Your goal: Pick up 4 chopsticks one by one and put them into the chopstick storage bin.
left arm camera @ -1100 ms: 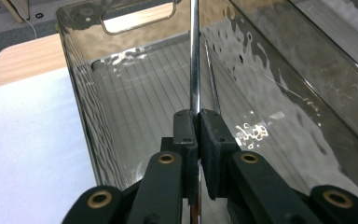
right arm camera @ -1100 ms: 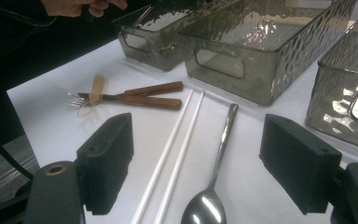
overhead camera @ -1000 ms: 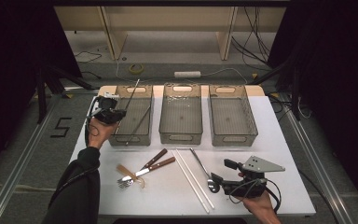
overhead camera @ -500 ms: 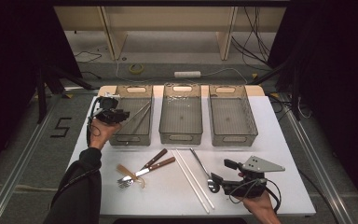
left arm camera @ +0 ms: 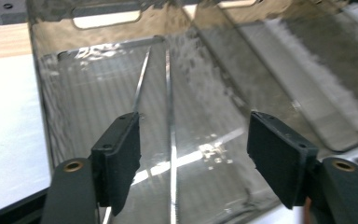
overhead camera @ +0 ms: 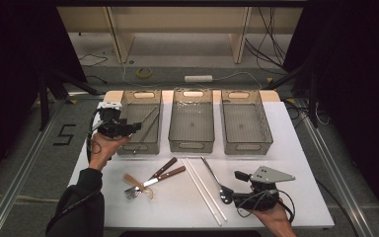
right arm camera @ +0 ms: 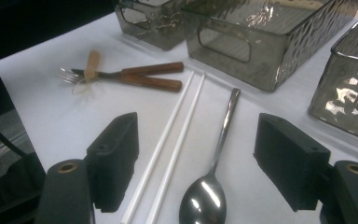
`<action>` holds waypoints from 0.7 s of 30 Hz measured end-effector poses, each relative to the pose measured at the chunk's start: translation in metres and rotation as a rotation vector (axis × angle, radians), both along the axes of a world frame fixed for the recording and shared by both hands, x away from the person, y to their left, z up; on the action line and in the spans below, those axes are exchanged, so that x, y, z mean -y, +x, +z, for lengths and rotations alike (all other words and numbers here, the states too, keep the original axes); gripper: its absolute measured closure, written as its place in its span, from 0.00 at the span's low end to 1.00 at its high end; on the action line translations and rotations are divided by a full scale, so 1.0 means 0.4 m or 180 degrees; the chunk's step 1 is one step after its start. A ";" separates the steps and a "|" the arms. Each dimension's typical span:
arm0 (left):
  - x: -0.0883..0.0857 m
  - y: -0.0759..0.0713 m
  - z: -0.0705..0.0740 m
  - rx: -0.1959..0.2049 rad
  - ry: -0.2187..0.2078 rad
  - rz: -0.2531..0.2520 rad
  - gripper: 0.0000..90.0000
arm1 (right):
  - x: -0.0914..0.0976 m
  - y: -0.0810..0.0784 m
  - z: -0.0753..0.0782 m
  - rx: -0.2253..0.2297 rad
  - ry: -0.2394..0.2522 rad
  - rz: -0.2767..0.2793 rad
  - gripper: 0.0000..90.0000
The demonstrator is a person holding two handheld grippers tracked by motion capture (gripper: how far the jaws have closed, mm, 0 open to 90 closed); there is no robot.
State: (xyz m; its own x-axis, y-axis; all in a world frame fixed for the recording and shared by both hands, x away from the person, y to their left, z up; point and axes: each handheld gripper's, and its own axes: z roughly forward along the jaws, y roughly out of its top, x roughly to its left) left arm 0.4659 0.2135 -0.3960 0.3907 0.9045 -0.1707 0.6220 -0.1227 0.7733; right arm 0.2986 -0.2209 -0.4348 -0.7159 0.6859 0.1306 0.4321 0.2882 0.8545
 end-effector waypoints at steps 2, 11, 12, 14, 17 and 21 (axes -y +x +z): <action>0.007 -0.019 0.006 0.0032 -0.0014 -0.0042 0.34 | -0.006 0.000 -0.002 -0.0020 -0.0048 0.0004 0.38; 0.036 -0.122 0.016 0.0198 -0.0253 -0.0248 0.26 | -0.053 -0.016 -0.017 -0.0077 -0.0364 0.0025 0.48; 0.042 -0.135 0.015 0.0223 -0.0255 -0.0272 0.26 | -0.059 -0.018 -0.020 -0.0081 -0.0406 0.0011 0.49; 0.050 -0.160 0.013 0.0274 -0.0288 -0.0320 0.25 | -0.069 -0.021 -0.025 -0.0104 -0.0455 -0.0013 0.50; 0.062 -0.196 0.008 0.0334 -0.0327 -0.0405 0.24 | -0.083 -0.027 -0.032 -0.0125 -0.0509 -0.0065 0.54; 0.078 -0.229 -0.001 0.0366 -0.0350 -0.0512 0.22 | -0.100 -0.034 -0.043 -0.0152 -0.0594 -0.0054 0.57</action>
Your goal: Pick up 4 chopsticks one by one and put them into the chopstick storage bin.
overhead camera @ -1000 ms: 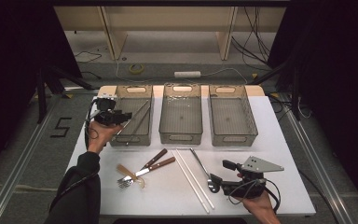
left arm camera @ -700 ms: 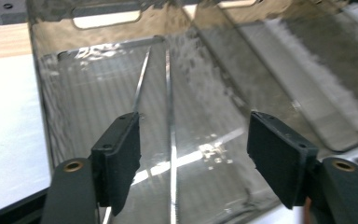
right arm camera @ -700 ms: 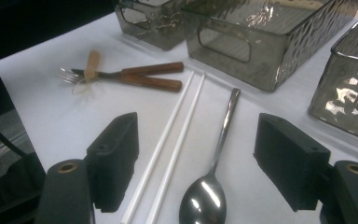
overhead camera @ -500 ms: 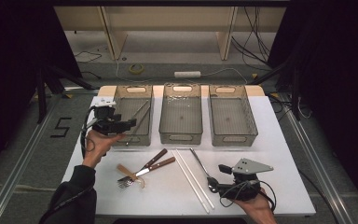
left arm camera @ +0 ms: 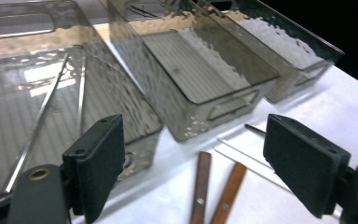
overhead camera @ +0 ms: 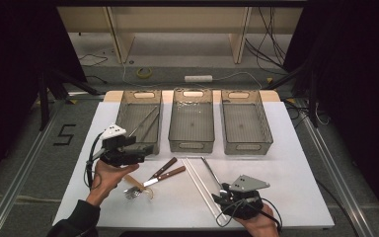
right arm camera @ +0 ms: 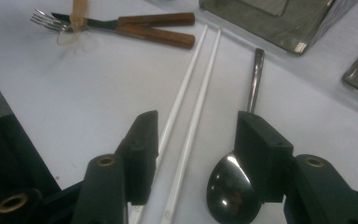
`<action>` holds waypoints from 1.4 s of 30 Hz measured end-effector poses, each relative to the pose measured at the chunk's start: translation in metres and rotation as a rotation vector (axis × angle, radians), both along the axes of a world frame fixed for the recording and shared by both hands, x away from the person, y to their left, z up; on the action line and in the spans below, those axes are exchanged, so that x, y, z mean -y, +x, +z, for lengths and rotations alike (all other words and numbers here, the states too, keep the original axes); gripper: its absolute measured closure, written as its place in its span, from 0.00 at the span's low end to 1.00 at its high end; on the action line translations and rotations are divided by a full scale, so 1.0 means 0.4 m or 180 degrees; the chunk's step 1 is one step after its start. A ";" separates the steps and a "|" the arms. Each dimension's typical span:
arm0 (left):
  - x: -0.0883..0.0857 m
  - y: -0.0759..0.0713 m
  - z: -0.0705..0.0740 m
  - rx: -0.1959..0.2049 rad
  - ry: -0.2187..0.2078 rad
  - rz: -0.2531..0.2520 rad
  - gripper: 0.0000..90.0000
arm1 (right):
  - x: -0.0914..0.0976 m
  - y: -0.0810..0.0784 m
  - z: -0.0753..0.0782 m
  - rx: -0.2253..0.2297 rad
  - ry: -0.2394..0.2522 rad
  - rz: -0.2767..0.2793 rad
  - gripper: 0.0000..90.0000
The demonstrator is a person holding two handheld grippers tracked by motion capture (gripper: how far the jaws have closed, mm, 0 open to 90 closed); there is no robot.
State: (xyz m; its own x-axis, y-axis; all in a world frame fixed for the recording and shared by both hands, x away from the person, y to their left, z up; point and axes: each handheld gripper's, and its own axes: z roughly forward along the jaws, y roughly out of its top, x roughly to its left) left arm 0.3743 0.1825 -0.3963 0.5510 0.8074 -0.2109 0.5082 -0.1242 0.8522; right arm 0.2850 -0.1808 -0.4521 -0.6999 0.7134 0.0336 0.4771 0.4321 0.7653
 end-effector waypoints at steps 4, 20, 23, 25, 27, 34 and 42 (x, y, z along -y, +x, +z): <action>0.012 -0.030 -0.011 0.0028 0.0017 -0.0074 0.21 | -0.009 -0.004 -0.010 -0.0033 -0.0054 -0.0009 0.60; 0.041 -0.094 -0.045 0.0141 0.0187 -0.0222 0.20 | -0.024 -0.006 -0.037 -0.0201 -0.0208 0.0005 0.69; 0.044 -0.100 -0.048 0.0139 0.0190 -0.0238 0.19 | -0.024 -0.004 -0.042 -0.0241 -0.0224 0.0022 0.71; 0.045 -0.103 -0.048 0.0137 0.0195 -0.0252 0.19 | -0.026 -0.003 -0.046 -0.0268 -0.0250 0.0032 0.72; 0.046 -0.106 -0.048 0.0140 0.0197 -0.0254 0.19 | -0.026 -0.002 -0.049 -0.0294 -0.0272 0.0042 0.73; 0.045 -0.112 -0.050 0.0160 0.0215 -0.0259 0.19 | -0.031 0.000 -0.059 -0.0346 -0.0354 0.0066 0.77; 0.044 -0.121 -0.051 0.0166 0.0179 -0.0262 0.19 | -0.032 0.003 -0.064 -0.0383 -0.0392 0.0067 0.79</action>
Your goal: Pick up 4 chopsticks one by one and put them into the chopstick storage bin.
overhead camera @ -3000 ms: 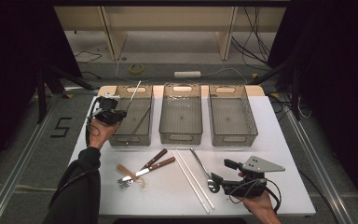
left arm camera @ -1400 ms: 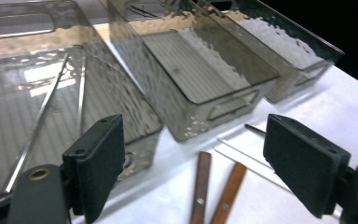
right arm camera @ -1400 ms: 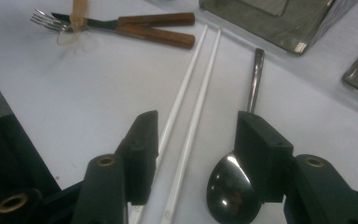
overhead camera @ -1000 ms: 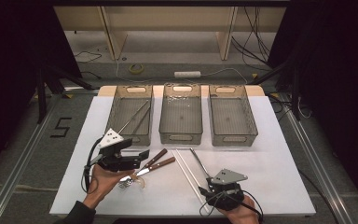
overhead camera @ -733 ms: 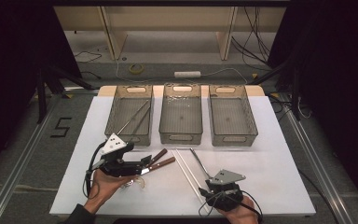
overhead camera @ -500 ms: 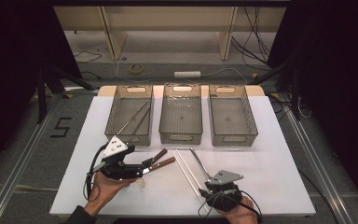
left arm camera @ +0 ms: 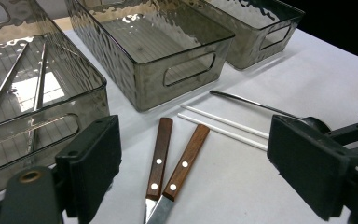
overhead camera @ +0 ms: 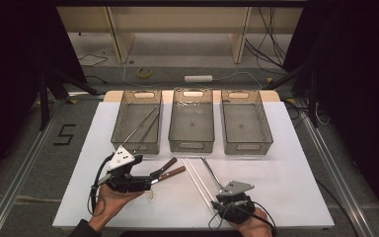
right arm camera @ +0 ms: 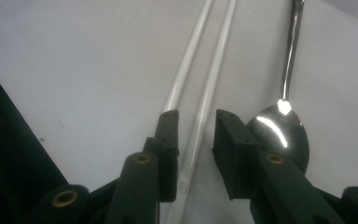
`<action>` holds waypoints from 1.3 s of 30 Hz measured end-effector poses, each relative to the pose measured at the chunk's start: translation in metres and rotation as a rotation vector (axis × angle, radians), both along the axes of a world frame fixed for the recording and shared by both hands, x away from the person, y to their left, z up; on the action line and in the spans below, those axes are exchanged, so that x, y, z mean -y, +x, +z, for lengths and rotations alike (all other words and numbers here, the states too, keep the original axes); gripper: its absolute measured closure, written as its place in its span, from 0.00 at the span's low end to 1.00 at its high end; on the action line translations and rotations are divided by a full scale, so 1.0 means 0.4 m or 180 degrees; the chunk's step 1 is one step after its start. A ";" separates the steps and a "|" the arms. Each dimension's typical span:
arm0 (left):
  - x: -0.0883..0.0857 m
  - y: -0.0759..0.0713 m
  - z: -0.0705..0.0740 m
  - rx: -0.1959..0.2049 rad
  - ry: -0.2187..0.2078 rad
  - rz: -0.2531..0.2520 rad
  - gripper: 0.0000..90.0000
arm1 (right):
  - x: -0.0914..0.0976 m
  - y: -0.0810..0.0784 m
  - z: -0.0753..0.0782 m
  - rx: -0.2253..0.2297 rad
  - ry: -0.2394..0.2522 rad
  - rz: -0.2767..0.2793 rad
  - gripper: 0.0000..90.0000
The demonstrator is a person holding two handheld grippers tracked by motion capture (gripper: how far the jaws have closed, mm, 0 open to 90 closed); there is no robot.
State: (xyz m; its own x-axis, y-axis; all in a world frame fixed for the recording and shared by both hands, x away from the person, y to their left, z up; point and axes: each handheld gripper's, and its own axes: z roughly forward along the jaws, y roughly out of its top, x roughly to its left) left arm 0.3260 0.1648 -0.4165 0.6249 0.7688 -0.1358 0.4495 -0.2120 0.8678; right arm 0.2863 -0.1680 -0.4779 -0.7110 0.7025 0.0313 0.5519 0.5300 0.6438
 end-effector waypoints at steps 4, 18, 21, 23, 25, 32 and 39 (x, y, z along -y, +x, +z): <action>0.000 -0.003 0.000 0.0009 -0.0001 -0.0008 0.19 | -0.001 0.001 -0.002 -0.0019 -0.0021 0.0003 0.80; 0.004 -0.010 0.000 0.0025 0.0014 -0.0033 0.19 | -0.007 -0.001 -0.009 -0.0040 -0.0124 0.0033 0.84; 0.006 -0.012 0.000 0.0030 0.0020 -0.0044 0.19 | -0.007 0.000 -0.010 -0.0029 -0.0131 0.0023 0.86; 0.007 -0.013 0.000 0.0035 0.0027 -0.0051 0.19 | -0.008 -0.001 -0.010 -0.0023 -0.0143 0.0019 0.87; 0.007 -0.014 0.001 0.0036 0.0026 -0.0057 0.19 | -0.009 -0.003 -0.009 -0.0039 -0.0147 0.0011 0.89; 0.011 -0.017 0.002 0.0047 0.0020 -0.0066 0.19 | -0.009 -0.001 -0.009 -0.0056 -0.0127 -0.0056 0.93; 0.012 -0.018 0.002 0.0052 0.0013 -0.0076 0.19 | -0.005 0.003 -0.003 -0.0059 -0.0084 -0.0155 0.94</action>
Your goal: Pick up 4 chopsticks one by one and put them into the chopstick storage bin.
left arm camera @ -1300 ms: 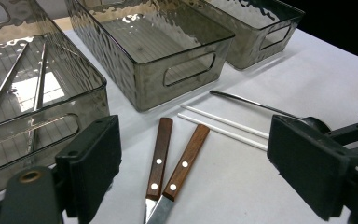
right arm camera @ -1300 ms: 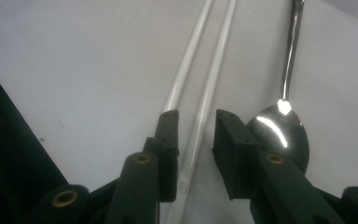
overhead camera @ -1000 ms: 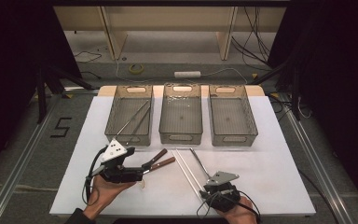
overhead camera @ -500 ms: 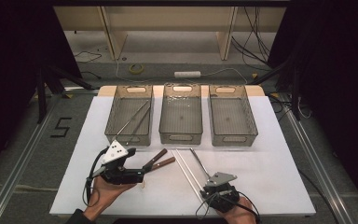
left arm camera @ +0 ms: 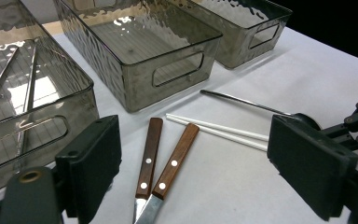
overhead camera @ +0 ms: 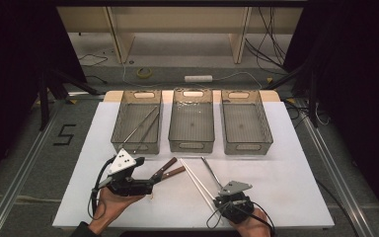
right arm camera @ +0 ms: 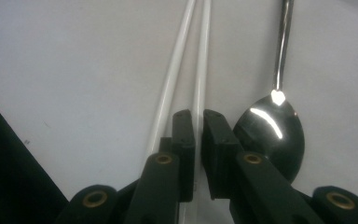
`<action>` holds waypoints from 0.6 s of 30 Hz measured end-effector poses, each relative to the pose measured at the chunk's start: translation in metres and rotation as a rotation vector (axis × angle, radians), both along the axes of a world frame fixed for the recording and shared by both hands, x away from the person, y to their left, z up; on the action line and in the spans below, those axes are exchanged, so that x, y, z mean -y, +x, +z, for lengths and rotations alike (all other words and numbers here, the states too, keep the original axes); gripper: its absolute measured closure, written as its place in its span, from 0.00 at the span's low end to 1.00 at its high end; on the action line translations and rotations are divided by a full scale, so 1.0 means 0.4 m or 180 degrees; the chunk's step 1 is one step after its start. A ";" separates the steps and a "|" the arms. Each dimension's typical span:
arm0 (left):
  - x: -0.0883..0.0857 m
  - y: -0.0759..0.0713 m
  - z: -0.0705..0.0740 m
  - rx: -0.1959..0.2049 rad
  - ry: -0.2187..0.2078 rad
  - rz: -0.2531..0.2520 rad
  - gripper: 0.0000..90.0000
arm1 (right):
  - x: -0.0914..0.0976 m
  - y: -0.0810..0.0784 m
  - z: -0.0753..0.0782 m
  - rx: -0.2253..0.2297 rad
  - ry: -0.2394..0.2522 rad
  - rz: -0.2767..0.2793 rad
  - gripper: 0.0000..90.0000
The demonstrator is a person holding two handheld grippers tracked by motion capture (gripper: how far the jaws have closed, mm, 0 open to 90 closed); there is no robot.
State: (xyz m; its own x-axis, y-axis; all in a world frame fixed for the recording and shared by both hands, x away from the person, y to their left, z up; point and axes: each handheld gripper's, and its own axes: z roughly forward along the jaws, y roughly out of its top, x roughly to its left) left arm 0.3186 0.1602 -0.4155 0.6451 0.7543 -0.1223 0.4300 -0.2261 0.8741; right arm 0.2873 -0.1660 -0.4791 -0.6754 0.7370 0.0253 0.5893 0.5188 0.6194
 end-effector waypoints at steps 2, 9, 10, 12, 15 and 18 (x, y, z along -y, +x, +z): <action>0.000 0.000 -0.001 -0.0013 0.0005 -0.0008 0.19 | 0.003 0.002 0.006 -0.0002 0.0039 -0.0017 0.94; 0.018 0.002 -0.007 -0.0137 -0.0054 -0.0060 0.19 | 0.009 0.003 0.022 0.0076 0.0028 0.0005 0.94; 0.026 0.002 -0.010 -0.0146 -0.0011 -0.0080 0.20 | 0.010 0.004 0.025 0.0087 0.0036 0.0000 0.94; 0.052 0.001 -0.018 -0.0105 0.0158 -0.0146 0.20 | 0.013 0.006 0.032 0.0105 0.0047 0.0016 0.94; 0.101 0.005 -0.030 -0.0139 0.0368 -0.0369 0.20 | 0.014 0.007 0.043 0.0121 0.0033 0.0047 0.94; 0.147 0.021 -0.041 -0.0177 0.0537 -0.0556 0.21 | 0.017 0.009 0.049 0.0133 0.0019 0.0088 0.94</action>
